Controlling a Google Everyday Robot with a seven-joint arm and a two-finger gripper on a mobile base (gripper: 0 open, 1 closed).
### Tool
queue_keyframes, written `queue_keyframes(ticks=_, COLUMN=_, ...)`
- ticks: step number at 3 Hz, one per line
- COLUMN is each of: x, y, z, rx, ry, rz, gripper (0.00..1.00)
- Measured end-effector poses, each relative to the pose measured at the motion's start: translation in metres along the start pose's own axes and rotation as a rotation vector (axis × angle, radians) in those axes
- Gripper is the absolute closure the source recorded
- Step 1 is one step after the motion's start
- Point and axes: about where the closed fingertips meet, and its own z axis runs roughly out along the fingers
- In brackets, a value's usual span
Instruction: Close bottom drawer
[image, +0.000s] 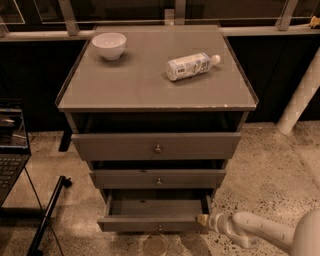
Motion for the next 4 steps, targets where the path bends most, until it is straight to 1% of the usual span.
queue_keyframes(ticks=1, x=-0.004, y=-0.008, z=0.001, rx=0.035, ry=-0.013, rz=-0.001, gripper=1.00)
queue_keyframes(ticks=2, x=-0.004, y=-0.008, z=0.001, rx=0.034, ry=-0.013, rz=-0.001, gripper=1.00)
queue_keyframes(ticks=3, x=-0.002, y=0.000, z=-0.011, rx=0.048, ry=-0.033, rz=0.013, gripper=1.00)
queue_keyframes(ticks=4, x=0.009, y=0.000, z=-0.019, rx=0.045, ry=-0.026, rz=0.076, gripper=1.00)
